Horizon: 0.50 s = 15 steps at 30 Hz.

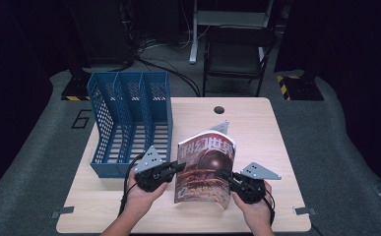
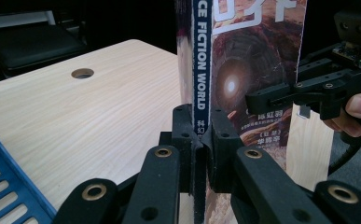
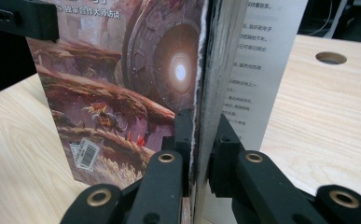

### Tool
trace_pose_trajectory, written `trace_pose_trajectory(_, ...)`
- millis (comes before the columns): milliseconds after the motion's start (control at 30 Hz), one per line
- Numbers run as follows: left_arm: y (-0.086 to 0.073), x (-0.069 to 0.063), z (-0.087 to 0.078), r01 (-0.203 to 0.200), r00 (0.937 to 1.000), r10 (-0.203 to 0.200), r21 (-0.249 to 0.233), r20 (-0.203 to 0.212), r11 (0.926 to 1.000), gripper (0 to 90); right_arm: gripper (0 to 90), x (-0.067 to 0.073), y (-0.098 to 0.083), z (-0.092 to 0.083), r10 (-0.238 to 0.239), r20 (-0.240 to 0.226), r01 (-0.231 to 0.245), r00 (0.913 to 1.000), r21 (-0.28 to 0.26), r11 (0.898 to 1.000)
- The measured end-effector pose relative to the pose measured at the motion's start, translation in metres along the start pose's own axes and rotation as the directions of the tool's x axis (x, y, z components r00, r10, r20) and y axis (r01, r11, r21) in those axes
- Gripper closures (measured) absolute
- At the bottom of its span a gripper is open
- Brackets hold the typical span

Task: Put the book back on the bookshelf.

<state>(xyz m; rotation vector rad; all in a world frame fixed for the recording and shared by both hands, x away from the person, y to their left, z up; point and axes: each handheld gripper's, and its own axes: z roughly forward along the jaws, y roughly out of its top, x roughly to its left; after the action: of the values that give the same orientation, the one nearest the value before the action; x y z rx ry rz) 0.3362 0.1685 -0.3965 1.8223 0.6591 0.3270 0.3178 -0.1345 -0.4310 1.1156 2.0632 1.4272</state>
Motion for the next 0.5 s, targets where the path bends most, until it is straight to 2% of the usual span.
trace_pose_trajectory(33,-0.003,0.0,-0.001,0.009,0.9999,-0.009,-0.006,0.005,0.9999,83.7,84.3,0.002,-0.001,0.0,-0.01,0.004,0.01,0.9999,-0.002,1.0)
trace_pose_trajectory(133,-0.009,-0.001,-0.003,0.0,1.0,0.0,-0.012,0.005,0.9999,83.8,84.2,0.005,-0.003,0.001,-0.038,0.009,0.038,0.9992,-0.003,0.999)
trace_pose_trajectory(267,-0.014,-0.005,-0.006,0.017,0.9996,-0.017,-0.026,0.021,0.9995,83.8,83.2,0.007,-0.006,-0.001,-0.038,0.002,0.038,0.9993,-0.002,0.999)
trace_pose_trajectory(400,-0.016,-0.006,-0.012,0.01,0.9997,-0.01,-0.017,0.024,0.9998,83.8,75.5,0.008,-0.009,-0.005,-0.053,-0.001,0.053,0.9986,0.009,0.999)
trace_pose_trajectory(433,-0.016,-0.005,-0.013,-0.001,0.9996,0.001,-0.007,0.026,1.0,83.8,72.1,0.008,-0.009,-0.006,-0.041,-0.007,0.041,0.9991,0.02,0.999)
trace_pose_trajectory(500,-0.016,-0.005,-0.016,0.006,0.9996,-0.006,0.002,0.029,1.0,83.8,70.4,0.006,-0.012,-0.007,-0.031,-0.019,0.032,0.9993,0.036,0.999)
